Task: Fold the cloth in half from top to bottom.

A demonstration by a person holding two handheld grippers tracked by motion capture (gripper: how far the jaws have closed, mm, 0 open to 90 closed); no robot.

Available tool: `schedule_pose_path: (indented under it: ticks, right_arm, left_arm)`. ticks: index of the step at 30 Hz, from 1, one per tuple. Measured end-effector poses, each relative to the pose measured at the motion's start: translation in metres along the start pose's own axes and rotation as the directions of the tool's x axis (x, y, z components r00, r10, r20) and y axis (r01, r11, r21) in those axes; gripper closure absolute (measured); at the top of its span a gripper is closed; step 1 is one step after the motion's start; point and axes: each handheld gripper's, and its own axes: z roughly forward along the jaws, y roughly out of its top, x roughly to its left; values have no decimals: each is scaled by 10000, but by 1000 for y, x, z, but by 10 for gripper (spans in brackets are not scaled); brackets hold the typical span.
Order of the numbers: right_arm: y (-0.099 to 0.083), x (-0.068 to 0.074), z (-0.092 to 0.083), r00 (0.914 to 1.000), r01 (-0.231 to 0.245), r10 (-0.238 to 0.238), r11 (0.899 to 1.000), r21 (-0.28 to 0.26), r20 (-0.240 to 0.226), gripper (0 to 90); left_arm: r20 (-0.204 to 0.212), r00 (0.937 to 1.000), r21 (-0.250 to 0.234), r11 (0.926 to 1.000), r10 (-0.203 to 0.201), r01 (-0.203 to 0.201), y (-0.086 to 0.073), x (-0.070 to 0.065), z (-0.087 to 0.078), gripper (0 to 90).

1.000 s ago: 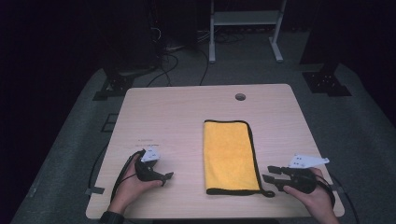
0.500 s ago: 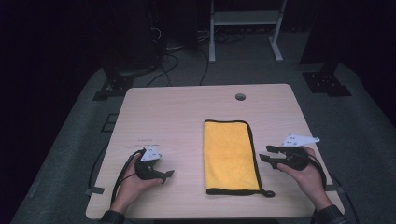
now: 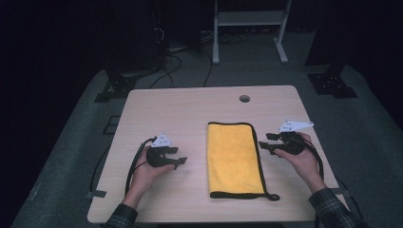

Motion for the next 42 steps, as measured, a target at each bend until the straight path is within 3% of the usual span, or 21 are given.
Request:
schedule_pose_path:
  ticks: [6, 12, 20, 23, 27, 32, 38, 42]
  right_arm:
    - [15, -12, 12, 9999, 135, -134, 9999, 97, -51, 457]
    - [26, -29, 34, 9999, 117, -116, 9997, 200, -36, 468]
    - [38, -51, 69, 9999, -139, 138, 9990, 432, 32, 489]
    - [37, -57, 80, 9992, -354, 349, 9990, 260, 179, 500]
    - [28, -63, 91, 9987, -464, 451, 9973, 569, 249, 496]
    - [22, -67, 99, 9981, -530, 501, 9952, 826, 364, 496]
    - [18, -67, 104, 9987, -506, 500, 9944, 929, 94, 507]
    - [17, -67, 105, 9985, -496, 514, 9952, 840, -202, 619]
  left_arm:
    - [206, 9998, -174, 9998, -17, 21, 32, 8, 22, 445]
    - [55, 9998, -130, 9998, 176, -175, 57, 20, 48, 472]
    - [-137, 9996, 29, 9997, -229, 229, 78, 40, 89, 482]
    - [-89, 9991, 91, 9991, -404, 405, 83, 46, 101, 476]
    - [-216, 9986, 332, 9983, -480, 487, 84, 51, 118, 471]
    - [-365, 9966, 406, 9963, -741, 756, 82, 58, 126, 467]
    - [-393, 9977, 540, 9969, -558, 578, 82, 60, 130, 482]
    - [-328, 9992, 723, 9971, -235, 259, 84, 56, 131, 594]
